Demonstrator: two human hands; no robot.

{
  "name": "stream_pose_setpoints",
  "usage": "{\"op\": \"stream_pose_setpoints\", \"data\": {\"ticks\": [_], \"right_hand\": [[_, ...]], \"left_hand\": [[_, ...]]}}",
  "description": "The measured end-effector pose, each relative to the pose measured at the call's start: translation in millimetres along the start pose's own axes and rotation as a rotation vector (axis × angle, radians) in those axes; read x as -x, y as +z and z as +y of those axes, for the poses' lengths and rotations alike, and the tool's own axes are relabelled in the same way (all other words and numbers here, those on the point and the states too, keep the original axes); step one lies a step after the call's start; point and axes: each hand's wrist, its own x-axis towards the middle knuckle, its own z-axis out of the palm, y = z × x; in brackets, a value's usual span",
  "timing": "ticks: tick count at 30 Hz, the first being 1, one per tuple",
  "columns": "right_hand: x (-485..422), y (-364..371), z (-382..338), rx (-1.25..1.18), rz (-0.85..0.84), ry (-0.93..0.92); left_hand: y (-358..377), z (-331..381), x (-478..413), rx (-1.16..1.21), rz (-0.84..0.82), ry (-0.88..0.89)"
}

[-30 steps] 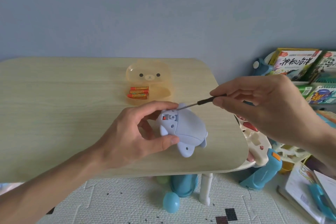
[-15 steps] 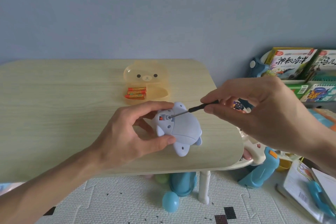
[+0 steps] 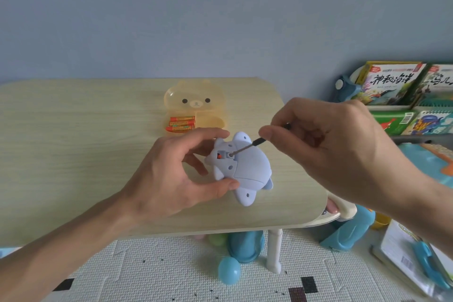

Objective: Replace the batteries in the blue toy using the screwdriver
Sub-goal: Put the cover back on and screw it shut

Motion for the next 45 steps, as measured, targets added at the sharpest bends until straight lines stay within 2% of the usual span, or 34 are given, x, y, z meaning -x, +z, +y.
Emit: {"op": "stream_pose_setpoints", "data": {"ticks": [5, 11, 17, 26, 29, 35, 37, 45], "right_hand": [[0.9, -1.5, -3.3, -0.191, -0.063, 0.085], [2.5, -11.9, -1.4, -0.118, -0.18, 0.056], [0.6, -10.6, -5.1, -0.039, -0.107, 0.022], [1.6, -13.9, -7.3, -0.244, -0.16, 0.084], [3.2, -14.6, -5.2, -0.193, -0.179, 0.076], [1.3, -11.4, -6.9, -0.063, -0.081, 0.053], [1.9, -9.8, -7.1, -0.099, -0.066, 0.071], [4.7, -15.9, -1.1, -0.199, -0.178, 0.093]], "left_hand": [[1.0, 0.9, -1.4, 0.005, -0.002, 0.0], [0.8, -1.7, -1.5, -0.011, -0.001, -0.007], [1.6, 0.5, -1.1, 0.013, -0.005, 0.003], [1.2, -0.1, -2.5, 0.018, 0.006, -0.012], [0.5, 0.6, -2.2, 0.02, 0.003, -0.013], [1.8, 4.3, -1.1, 0.003, -0.013, -0.001], [2.2, 3.4, -1.7, 0.01, -0.008, -0.008], [0.8, -1.1, -2.6, 0.012, 0.007, -0.042]]}}
